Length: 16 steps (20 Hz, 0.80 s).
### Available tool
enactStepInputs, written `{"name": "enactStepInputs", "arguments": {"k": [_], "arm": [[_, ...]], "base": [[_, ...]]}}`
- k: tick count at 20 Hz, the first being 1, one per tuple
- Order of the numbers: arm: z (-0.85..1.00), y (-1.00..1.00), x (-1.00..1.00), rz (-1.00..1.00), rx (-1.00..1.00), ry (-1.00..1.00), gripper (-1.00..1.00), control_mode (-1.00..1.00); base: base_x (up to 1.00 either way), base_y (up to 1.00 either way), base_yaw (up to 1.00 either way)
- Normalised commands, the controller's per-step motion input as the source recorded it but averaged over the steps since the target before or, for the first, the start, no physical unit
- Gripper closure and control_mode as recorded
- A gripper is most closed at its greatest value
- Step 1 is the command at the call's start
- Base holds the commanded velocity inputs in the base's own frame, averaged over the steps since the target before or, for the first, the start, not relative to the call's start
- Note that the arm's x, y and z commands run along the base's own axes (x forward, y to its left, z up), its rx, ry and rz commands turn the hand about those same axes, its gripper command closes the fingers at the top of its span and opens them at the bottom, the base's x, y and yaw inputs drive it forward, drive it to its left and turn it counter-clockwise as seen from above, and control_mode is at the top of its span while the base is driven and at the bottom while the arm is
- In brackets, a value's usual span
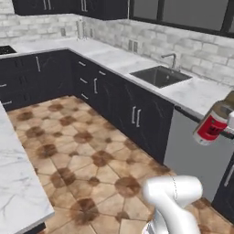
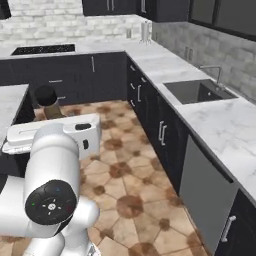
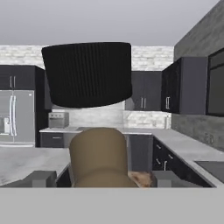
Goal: Take 2 condiments from the cabinet and move them on the counter near the stove.Make sure the condiments are lined up with each other, next to each other.
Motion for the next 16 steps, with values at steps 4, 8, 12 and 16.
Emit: {"name": "enactStepInputs", "arguments": {"k": [4, 8, 12, 16], "arm": [[0.00, 0.00, 0.00, 0.00, 0.00, 0.00, 1.00, 1.00], [0.00, 0.00, 0.00, 0.00, 0.00, 0.00, 1.00, 1.00], [0.00, 0.00, 0.00, 0.00, 0.00, 0.00, 1.00, 1.00], [0.00, 0.00, 0.00, 0.00, 0.00, 0.00, 1.00, 1.00]], "base": [[1.00, -0.45, 0.31], [1.00, -0.35, 0.32], [1.00, -0.29, 0.33], [1.00, -0.24, 0.33]]}}
